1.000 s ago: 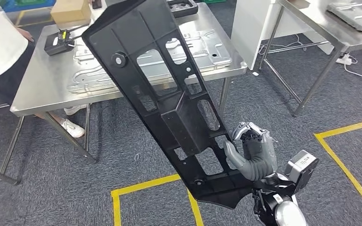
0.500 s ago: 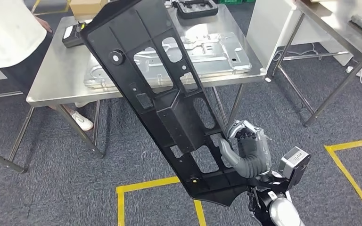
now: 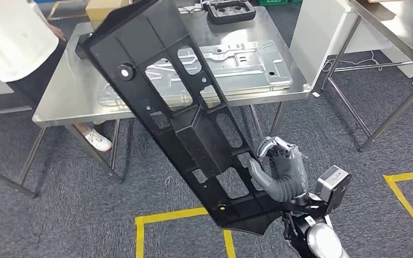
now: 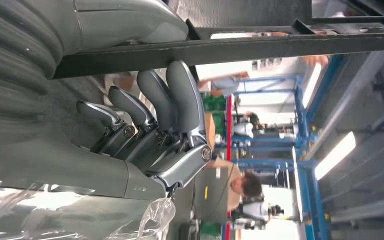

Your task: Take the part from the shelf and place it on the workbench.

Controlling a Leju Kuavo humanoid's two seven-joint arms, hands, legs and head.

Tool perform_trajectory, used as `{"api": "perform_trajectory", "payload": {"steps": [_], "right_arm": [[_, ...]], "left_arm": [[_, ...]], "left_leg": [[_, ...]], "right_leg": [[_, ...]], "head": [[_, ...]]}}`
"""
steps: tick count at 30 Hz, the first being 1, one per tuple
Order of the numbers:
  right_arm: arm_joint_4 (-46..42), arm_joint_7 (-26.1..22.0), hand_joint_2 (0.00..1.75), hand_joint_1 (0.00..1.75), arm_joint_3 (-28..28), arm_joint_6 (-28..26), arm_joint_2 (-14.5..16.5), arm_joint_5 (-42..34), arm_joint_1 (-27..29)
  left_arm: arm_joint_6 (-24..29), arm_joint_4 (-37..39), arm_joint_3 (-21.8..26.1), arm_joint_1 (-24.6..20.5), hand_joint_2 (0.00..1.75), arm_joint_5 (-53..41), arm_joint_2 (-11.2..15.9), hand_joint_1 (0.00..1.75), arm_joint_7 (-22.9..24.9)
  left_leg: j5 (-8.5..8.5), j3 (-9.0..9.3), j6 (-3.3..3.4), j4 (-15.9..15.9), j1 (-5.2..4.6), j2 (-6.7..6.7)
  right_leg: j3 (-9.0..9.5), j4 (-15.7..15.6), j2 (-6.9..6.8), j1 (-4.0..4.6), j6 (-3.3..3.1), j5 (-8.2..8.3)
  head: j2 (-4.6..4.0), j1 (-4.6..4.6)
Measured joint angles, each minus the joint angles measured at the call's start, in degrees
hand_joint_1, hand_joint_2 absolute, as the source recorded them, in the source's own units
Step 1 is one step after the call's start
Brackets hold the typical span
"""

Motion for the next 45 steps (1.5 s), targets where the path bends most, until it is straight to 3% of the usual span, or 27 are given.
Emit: {"api": "perform_trajectory", "payload": {"steps": [3,4,5,6,8,10,13,15,16,18,19,20,21,23,25,28,30,31,33,34,35,36,38,40,43,45], "right_arm": [[0.0,0.0,1.75,1.75,0.0,0.1,0.0,0.0,-0.2],[0.1,0.0,1.75,1.75,0.0,0.1,0.0,0.0,-0.2],[0.1,0.0,1.75,1.75,0.0,0.2,0.0,0.0,-0.2],[0.1,0.0,1.75,1.75,0.1,0.2,0.1,-0.1,-0.2],[0.2,0.0,1.75,1.75,0.1,0.2,0.1,-0.1,-0.3],[0.2,0.0,1.75,1.75,0.1,0.2,0.3,-0.1,-0.5],[0.2,0.1,1.75,1.75,0.2,0.2,0.4,-0.1,-0.6],[0.2,0.1,1.75,1.75,0.3,0.3,0.4,-0.1,-0.6],[0.2,0.1,1.75,1.75,0.3,0.3,0.4,-0.1,-0.6],[0.3,0.0,1.75,1.75,0.5,0.3,0.4,-0.1,-0.5],[0.4,0.1,1.75,1.75,0.6,0.3,0.4,-0.1,-0.4],[0.5,0.1,1.75,1.75,0.7,0.3,0.4,-0.1,-0.3],[0.5,0.1,1.75,1.75,0.8,0.4,0.4,-0.1,-0.3],[0.6,0.1,1.75,1.75,1.0,0.4,0.4,-0.1,-0.2],[0.6,0.1,1.75,1.75,1.0,0.4,0.4,-0.1,-0.3],[0.6,0.1,1.75,1.75,1.3,0.4,0.4,-0.1,-0.3],[0.6,0.1,1.75,1.75,1.3,0.5,0.4,-0.1,-0.3],[0.6,0.1,1.75,1.75,1.4,0.5,0.4,-0.1,-0.3],[0.6,0.1,1.75,1.75,1.4,0.6,0.4,-0.2,-0.3],[0.6,0.1,1.75,1.75,1.4,0.6,0.5,-0.2,-0.2],[0.7,0.1,1.75,1.75,1.4,0.6,0.5,-0.2,-0.2],[0.7,0.1,1.75,1.75,1.5,0.6,0.5,-0.2,-0.1],[0.8,0.1,1.75,1.75,1.5,0.6,0.5,-0.2,-0.1],[0.8,0.1,1.75,1.75,1.5,0.6,0.5,-0.2,-0.1],[0.8,0.1,1.75,1.75,1.6,0.6,0.5,-0.1,-0.2],[0.8,0.1,1.75,1.75,1.7,0.6,0.5,-0.1,-0.2]], "left_arm": [[0.0,0.0,0.0,0.0,1.75,0.0,0.0,0.00,-0.3],[0.0,0.0,0.0,0.0,1.75,0.1,0.0,0.00,-0.4],[0.0,0.0,0.0,0.0,1.75,0.1,0.0,0.00,-0.5],[0.0,0.0,0.0,0.1,1.75,0.1,0.0,0.00,-0.5],[0.0,0.0,0.0,0.1,1.75,0.1,0.0,0.00,-0.5],[0.0,0.0,0.0,0.1,1.75,0.1,0.0,0.00,-0.5],[0.0,0.0,0.0,0.1,1.75,0.1,0.0,0.00,-0.5],[-0.1,0.0,0.0,0.2,1.75,0.2,0.0,0.00,-0.5],[-0.1,0.0,0.0,0.2,1.75,0.2,0.0,0.00,-0.5],[-0.1,0.0,0.0,0.2,1.75,0.2,0.0,0.00,-0.5],[-0.2,0.0,0.0,0.2,1.75,0.2,0.0,0.00,-0.5],[-0.2,0.0,0.0,0.3,1.75,0.2,0.0,0.00,-0.5],[-0.3,0.0,0.0,0.3,1.75,0.1,0.0,0.00,-0.5],[-0.3,0.0,0.0,0.5,1.75,0.1,-0.1,0.00,-0.4],[-0.3,0.0,0.0,0.4,1.75,0.1,-0.2,0.00,-0.2],[-0.5,0.0,0.0,0.3,1.75,0.1,-0.3,0.00,0.1],[-0.6,0.0,0.0,0.3,1.75,0.1,-0.3,0.00,0.2],[-0.6,0.0,0.0,0.3,1.75,0.1,-0.3,0.00,0.2],[-0.6,0.0,0.0,0.2,1.75,0.1,-0.3,0.00,0.3],[-0.5,0.0,0.0,0.2,1.75,0.1,-0.3,0.00,0.3],[-0.5,0.0,0.0,0.3,1.75,0.1,-0.3,0.00,0.3],[-0.5,0.0,0.0,0.3,1.75,0.1,-0.3,0.00,0.3],[-0.5,0.0,0.0,0.3,1.75,0.1,-0.3,0.00,0.3],[-0.5,0.0,0.0,0.3,1.75,0.1,-0.3,0.00,0.3],[-0.5,0.0,0.0,0.3,1.75,0.1,-0.4,0.00,0.3],[-0.5,0.0,0.0,0.4,1.75,0.1,-0.4,0.00,0.3]], "left_leg": [[-4.23,-7.00,-0.71,12.1,0.15,0.43],[-4.28,-8.77,-0.76,14.4,0.17,0.45],[-3.14,-9.45,-0.70,14.4,0.17,0.47],[-0.88,-8.87,-0.53,11.9,0.15,0.49],[4.24,-5.73,0.18,3.2,-0.09,0.67],[6.35,-3.80,1.12,-2.2,-0.56,0.84],[6.14,-3.09,2.25,-3.3,-0.80,0.76],[6.33,-1.81,2.82,-4.3,-0.54,0.64],[6.29,-1.22,3.10,-4.7,-0.43,0.63],[5.75,-0.51,3.54,-4.7,-0.66,0.59],[5.40,-0.16,3.67,-4.7,-0.80,0.52],[5.02,0.24,3.72,-4.7,-0.92,0.44],[4.61,0.78,3.72,-4.7,-1.02,0.33],[3.69,1.83,3.57,-4.7,-1.17,0.16],[2.81,2.26,3.17,-4.7,-1.35,0.06],[1.99,2.35,2.31,-4.7,-1.17,0.07],[0.69,1.68,1.49,-2.6,-0.98,0.21],[-0.62,0.27,1.02,0.4,-0.77,0.28],[-3.51,-4.64,0.15,8.8,-0.18,0.35],[-4.13,-6.99,-0.18,12.2,0.12,0.38],[-3.66,-8.46,-0.45,13.6,0.36,0.44],[-2.02,-8.74,-0.70,12.6,0.57,0.52],[3.46,-6.22,-1.13,4.5,0.95,0.85],[6.70,-3.68,-0.98,-2.2,0.95,0.99],[6.55,-3.05,0.46,-3.5,0.53,0.81],[6.32,-2.50,1.47,-3.7,0.44,0.75]], "right_leg": [[0.49,0.0,-0.05,0.06,-0.51,-0.59],[0.77,0.0,-0.05,0.08,-0.54,-0.84],[1.16,0.0,-0.05,0.09,-0.51,-1.14],[1.68,0.0,-0.04,0.10,-0.44,-1.47],[2.81,0.0,-0.04,0.22,-0.10,-2.23],[3.50,-0.2,-0.11,0.29,0.51,-2.86],[4.03,-0.6,-0.37,0.11,1.61,-3.35],[3.37,1.6,-0.37,0.22,2.04,-4.58],[1.95,4.6,-0.32,0.25,2.14,-5.85],[-2.76,12.6,-0.19,0.32,2.28,-8.54],[-4.78,15.2,-0.17,0.34,2.31,-8.78],[-5.90,15.8,-0.15,0.36,2.26,-7.89],[-5.78,14.0,-0.13,0.40,2.10,-5.83],[-2.98,5.9,-0.05,0.67,1.43,-0.52],[-0.58,-0.2,0.02,1.02,0.80,1.91],[0.05,-1.5,0.07,1.12,0.18,1.43],[0.69,-1.9,0.02,0.76,-0.29,1.21],[1.08,-2.1,-0.01,0.53,-0.48,1.06],[1.62,-2.1,-0.05,0.45,-0.66,0.53],[1.92,-2.1,-0.02,0.39,-0.56,0.22],[2.31,-2.1,0.00,0.30,-0.41,-0.12],[2.81,-2.1,0.02,0.16,-0.20,-0.50],[3.95,-2.1,0.04,-0.12,0.43,-1.35],[4.67,-2.1,0.16,-0.02,1.21,-2.16],[5.01,-2.4,0.24,0.03,2.27,-2.74],[4.78,-1.0,0.16,-0.27,2.82,-3.74]], "head": [[0.00,-0.09],[0.00,-0.09],[0.00,-0.09],[0.00,-0.09],[0.00,-0.09],[0.00,-0.09],[0.01,-0.08],[0.01,0.01],[0.01,0.07],[0.00,0.12],[0.00,0.13],[0.00,0.14],[0.00,0.16],[0.00,0.16],[0.00,0.15],[0.01,0.17],[0.01,0.11],[0.01,0.05],[0.00,-0.09],[0.00,-0.10],[0.00,-0.10],[0.00,-0.10],[0.00,-0.12],[0.00,-0.09],[0.00,0.05],[0.00,0.08]]}}
